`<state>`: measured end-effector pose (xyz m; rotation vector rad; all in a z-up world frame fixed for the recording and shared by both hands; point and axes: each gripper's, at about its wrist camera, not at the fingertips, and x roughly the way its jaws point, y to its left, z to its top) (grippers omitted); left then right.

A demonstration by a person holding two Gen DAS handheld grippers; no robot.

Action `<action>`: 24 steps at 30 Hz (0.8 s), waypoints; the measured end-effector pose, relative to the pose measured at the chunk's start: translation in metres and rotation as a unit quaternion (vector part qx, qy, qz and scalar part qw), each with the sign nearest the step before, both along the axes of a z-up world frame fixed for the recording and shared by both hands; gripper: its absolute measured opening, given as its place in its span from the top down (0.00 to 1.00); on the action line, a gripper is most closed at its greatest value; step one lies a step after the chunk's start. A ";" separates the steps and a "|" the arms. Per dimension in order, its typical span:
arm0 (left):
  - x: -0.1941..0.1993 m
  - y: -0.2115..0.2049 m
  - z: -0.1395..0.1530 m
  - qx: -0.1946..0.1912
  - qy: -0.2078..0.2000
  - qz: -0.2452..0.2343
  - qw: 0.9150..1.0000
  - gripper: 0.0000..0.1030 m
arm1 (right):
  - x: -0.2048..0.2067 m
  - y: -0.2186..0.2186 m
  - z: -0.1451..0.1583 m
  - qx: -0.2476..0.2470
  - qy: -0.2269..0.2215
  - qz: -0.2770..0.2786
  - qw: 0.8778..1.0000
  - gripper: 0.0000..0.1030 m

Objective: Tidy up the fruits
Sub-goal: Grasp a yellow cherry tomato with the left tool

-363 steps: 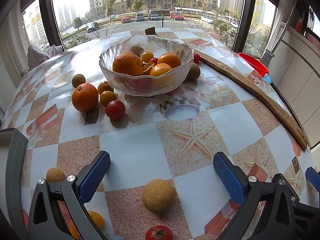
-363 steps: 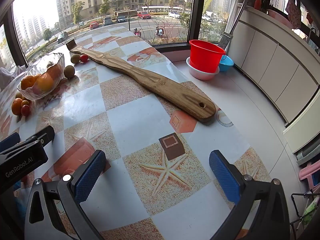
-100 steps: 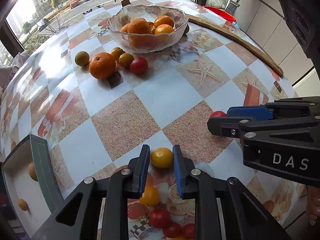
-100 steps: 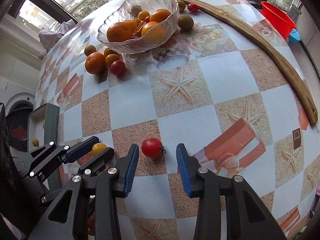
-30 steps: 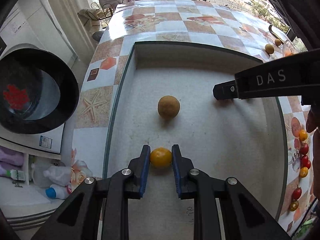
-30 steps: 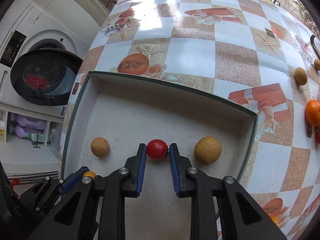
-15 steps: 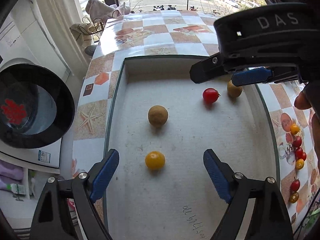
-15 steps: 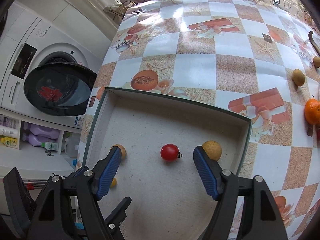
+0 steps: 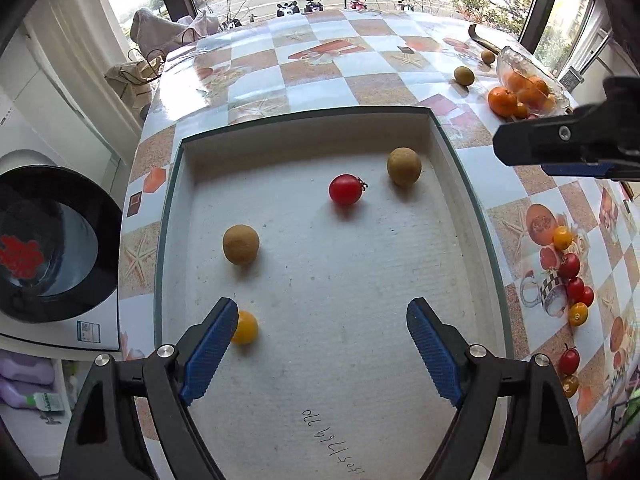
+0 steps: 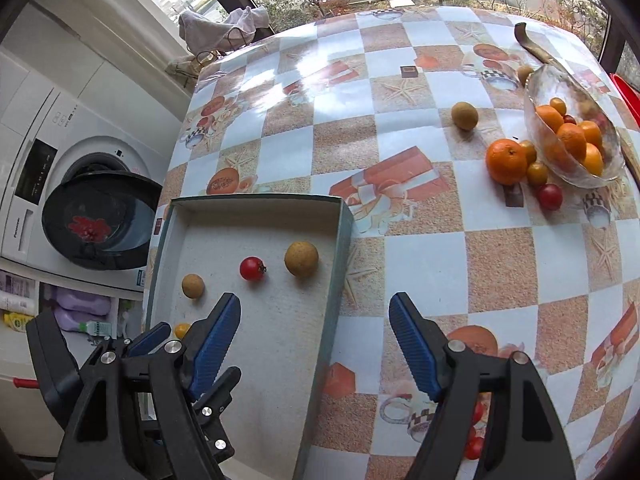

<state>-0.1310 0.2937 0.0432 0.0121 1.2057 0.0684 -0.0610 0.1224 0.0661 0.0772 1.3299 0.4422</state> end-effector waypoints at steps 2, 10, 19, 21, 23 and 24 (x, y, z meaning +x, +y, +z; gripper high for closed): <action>0.003 -0.008 0.003 0.000 -0.003 -0.010 1.000 0.16 | -0.008 -0.022 0.000 -0.015 0.000 -0.016 1.000 0.22; 0.020 -0.050 0.020 -0.007 -0.018 -0.057 0.998 0.16 | -0.055 -0.098 -0.015 -0.074 0.020 -0.074 0.994 0.22; 0.049 -0.115 0.016 -0.045 -0.003 -0.131 0.990 0.16 | -0.091 -0.123 -0.039 -0.079 0.048 -0.097 0.991 0.23; 0.057 -0.129 0.008 -0.060 0.010 -0.141 0.988 0.16 | -0.093 -0.124 -0.040 -0.076 0.045 -0.100 0.991 0.23; 0.064 -0.140 0.002 -0.069 0.019 -0.147 0.987 0.16 | -0.097 -0.127 -0.040 -0.075 0.039 -0.102 0.991 0.27; 0.067 -0.145 -0.001 -0.072 0.026 -0.151 0.986 0.16 | -0.098 -0.129 -0.040 -0.075 0.037 -0.102 0.991 0.32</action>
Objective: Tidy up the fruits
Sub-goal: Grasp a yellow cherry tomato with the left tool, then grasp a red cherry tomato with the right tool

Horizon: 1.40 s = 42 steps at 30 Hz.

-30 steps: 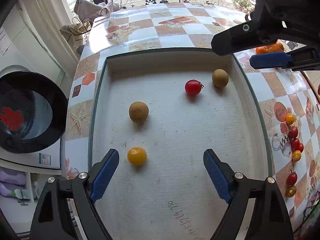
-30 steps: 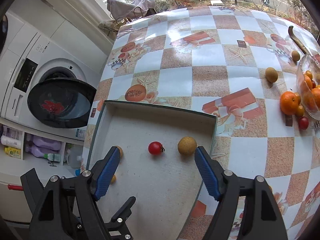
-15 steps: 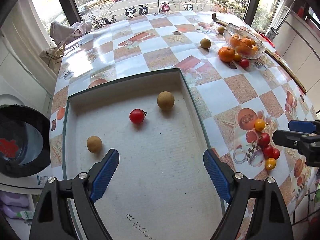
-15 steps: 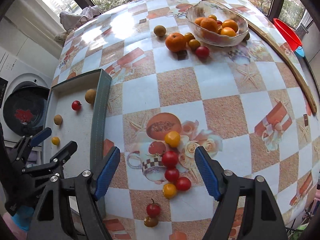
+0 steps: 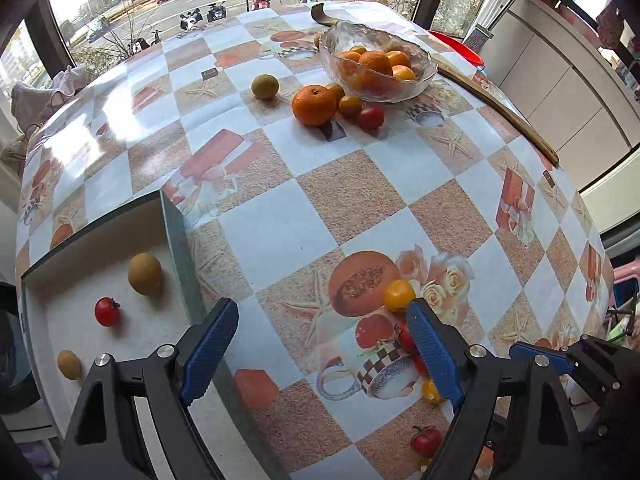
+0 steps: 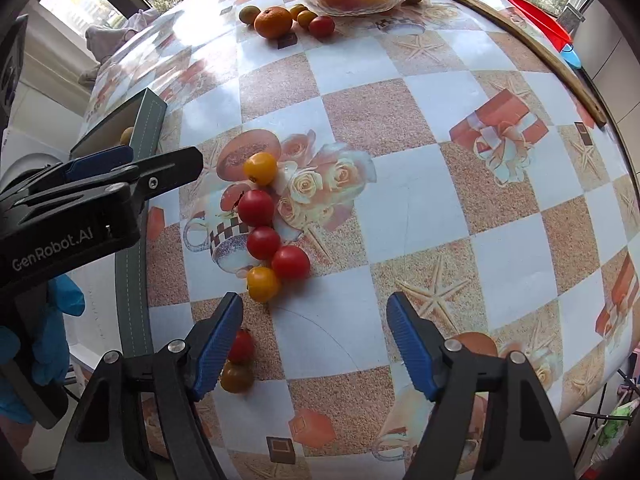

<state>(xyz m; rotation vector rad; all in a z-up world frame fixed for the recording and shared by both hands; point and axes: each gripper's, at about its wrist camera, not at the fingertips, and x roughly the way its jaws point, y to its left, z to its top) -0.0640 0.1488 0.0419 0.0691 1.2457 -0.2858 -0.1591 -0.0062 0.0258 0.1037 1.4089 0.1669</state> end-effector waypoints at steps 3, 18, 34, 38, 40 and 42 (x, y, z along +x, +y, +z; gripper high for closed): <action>0.006 -0.017 -0.008 -0.001 0.013 -0.018 1.000 0.16 | -0.004 -0.007 0.000 0.004 0.001 -0.004 1.000 0.39; 0.004 -0.055 -0.025 0.054 0.013 -0.063 0.997 0.81 | -0.021 -0.016 -0.005 0.008 -0.010 0.018 1.000 0.44; 0.011 -0.015 -0.024 0.005 0.026 0.001 1.000 0.81 | 0.003 0.029 -0.010 0.056 -0.025 0.121 0.991 0.64; 0.011 -0.012 -0.024 0.000 0.025 0.005 1.000 0.81 | 0.002 0.021 -0.008 0.073 -0.019 0.102 0.992 0.66; 0.010 -0.008 -0.024 -0.004 0.025 0.009 1.000 0.81 | 0.000 0.012 -0.006 0.080 -0.014 0.092 0.992 0.68; 0.009 -0.004 -0.023 -0.009 0.026 0.014 1.000 0.81 | 0.000 0.005 -0.006 0.080 -0.011 0.086 0.993 0.75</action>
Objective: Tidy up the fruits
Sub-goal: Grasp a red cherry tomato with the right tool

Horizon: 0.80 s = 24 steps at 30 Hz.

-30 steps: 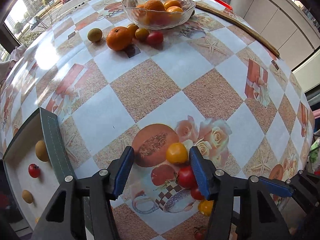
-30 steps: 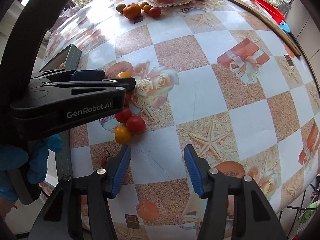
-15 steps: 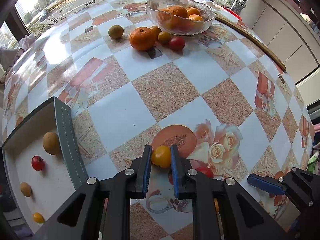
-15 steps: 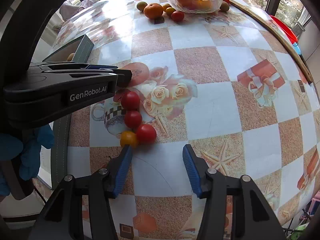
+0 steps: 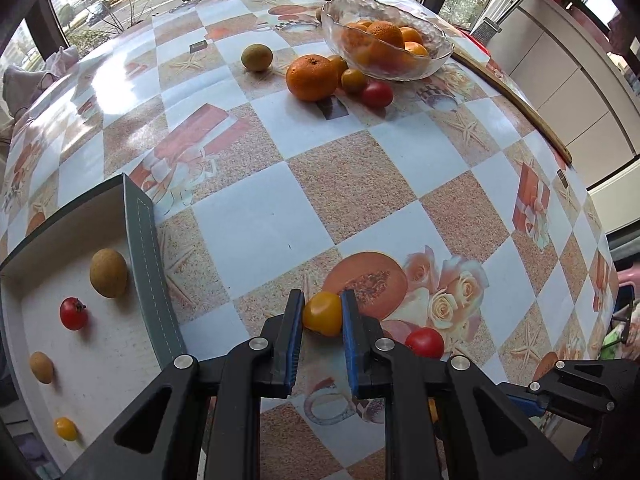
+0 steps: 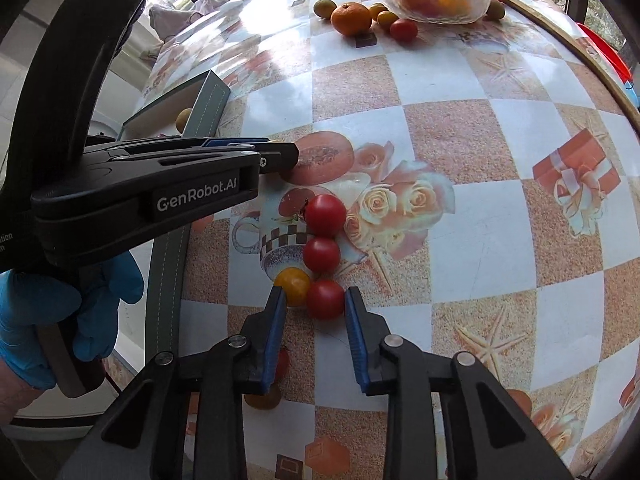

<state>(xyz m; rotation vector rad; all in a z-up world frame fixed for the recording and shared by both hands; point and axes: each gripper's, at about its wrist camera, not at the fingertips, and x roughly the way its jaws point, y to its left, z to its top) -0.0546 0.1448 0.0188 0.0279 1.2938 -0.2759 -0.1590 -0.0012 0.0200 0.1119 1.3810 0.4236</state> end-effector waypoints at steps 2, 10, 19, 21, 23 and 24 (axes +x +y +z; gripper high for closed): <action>0.000 0.001 0.000 -0.003 0.001 0.003 1.000 0.81 | -0.001 -0.012 -0.001 -0.001 0.009 -0.009 1.000 0.82; -0.001 0.000 -0.001 0.003 -0.003 -0.002 1.000 0.81 | 0.011 -0.009 -0.010 -0.003 0.011 -0.005 1.000 0.77; -0.004 0.004 0.002 -0.015 -0.008 0.008 1.000 0.81 | 0.020 -0.002 -0.013 0.004 0.024 -0.026 0.999 0.80; -0.006 0.007 0.004 -0.020 -0.011 0.011 1.000 0.81 | 0.020 -0.004 -0.011 0.006 0.025 -0.033 0.999 0.80; -0.007 0.010 0.007 -0.022 -0.013 0.013 1.000 0.81 | 0.019 -0.007 -0.009 0.006 0.026 -0.036 0.999 0.80; -0.008 0.011 0.009 -0.024 -0.015 0.015 0.999 0.81 | 0.020 -0.008 -0.007 0.006 0.026 -0.037 0.999 0.80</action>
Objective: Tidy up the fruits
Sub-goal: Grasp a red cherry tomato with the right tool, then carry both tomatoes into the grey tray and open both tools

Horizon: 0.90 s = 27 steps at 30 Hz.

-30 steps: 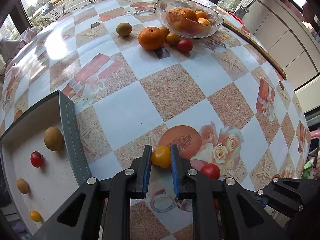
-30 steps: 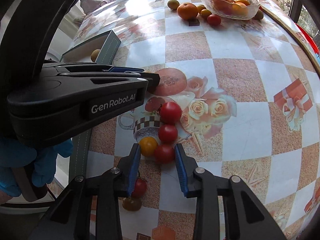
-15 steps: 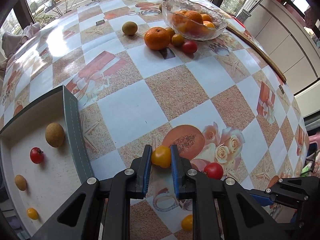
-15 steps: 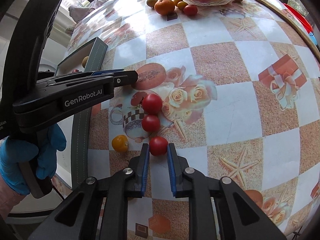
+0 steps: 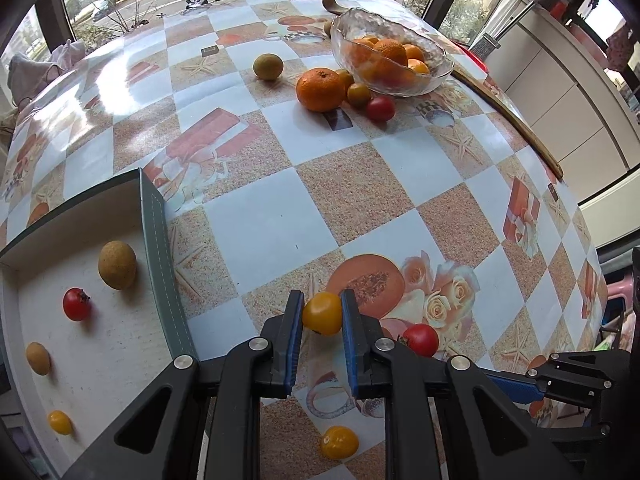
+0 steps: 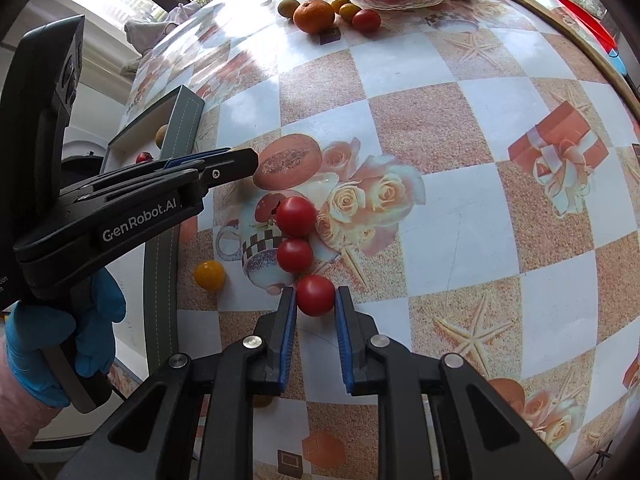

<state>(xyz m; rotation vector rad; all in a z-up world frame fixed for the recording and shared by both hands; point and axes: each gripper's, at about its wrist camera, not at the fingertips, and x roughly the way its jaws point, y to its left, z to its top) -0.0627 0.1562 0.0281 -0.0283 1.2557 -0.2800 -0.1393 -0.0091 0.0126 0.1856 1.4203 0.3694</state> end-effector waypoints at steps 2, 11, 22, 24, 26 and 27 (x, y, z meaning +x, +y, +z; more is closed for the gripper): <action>-0.002 0.002 0.004 -0.003 -0.004 0.003 1.000 0.81 | 0.002 -0.001 0.004 -0.001 -0.003 -0.001 1.000 0.80; -0.018 0.031 0.036 -0.015 -0.031 0.033 0.999 0.81 | 0.017 0.016 0.030 0.005 -0.026 0.012 1.000 0.80; -0.060 0.108 0.054 -0.003 -0.048 0.119 0.992 0.81 | 0.032 0.078 0.049 0.014 -0.040 0.075 0.996 0.80; -0.070 0.123 0.053 0.004 -0.044 0.136 0.990 0.81 | 0.034 0.093 0.053 0.017 -0.043 0.090 0.995 0.80; -0.080 0.138 0.050 0.009 -0.039 0.154 0.987 0.81 | 0.036 0.110 0.055 0.019 -0.044 0.105 0.993 0.80; -0.086 0.146 0.048 0.011 -0.036 0.163 0.986 0.81 | 0.037 0.118 0.055 0.020 -0.044 0.113 0.992 0.80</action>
